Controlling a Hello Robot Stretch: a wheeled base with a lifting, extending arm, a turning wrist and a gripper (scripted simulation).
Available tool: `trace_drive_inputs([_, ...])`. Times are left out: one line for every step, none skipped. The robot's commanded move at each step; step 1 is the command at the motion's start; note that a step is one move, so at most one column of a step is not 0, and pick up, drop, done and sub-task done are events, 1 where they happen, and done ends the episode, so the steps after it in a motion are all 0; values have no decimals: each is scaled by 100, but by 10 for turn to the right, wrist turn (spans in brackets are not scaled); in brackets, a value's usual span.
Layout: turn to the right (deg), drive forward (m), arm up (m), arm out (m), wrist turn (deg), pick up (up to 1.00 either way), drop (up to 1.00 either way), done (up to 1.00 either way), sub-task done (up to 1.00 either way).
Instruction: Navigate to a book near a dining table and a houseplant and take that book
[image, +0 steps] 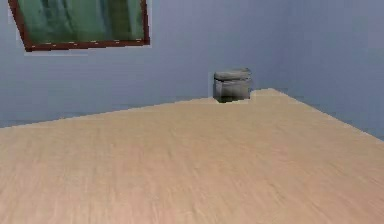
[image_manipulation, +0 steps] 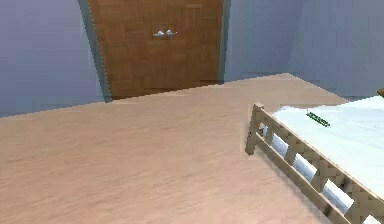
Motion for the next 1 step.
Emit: trace_drive_inputs([-150, 0, 0, 0, 0, 0, 0, 0, 0])
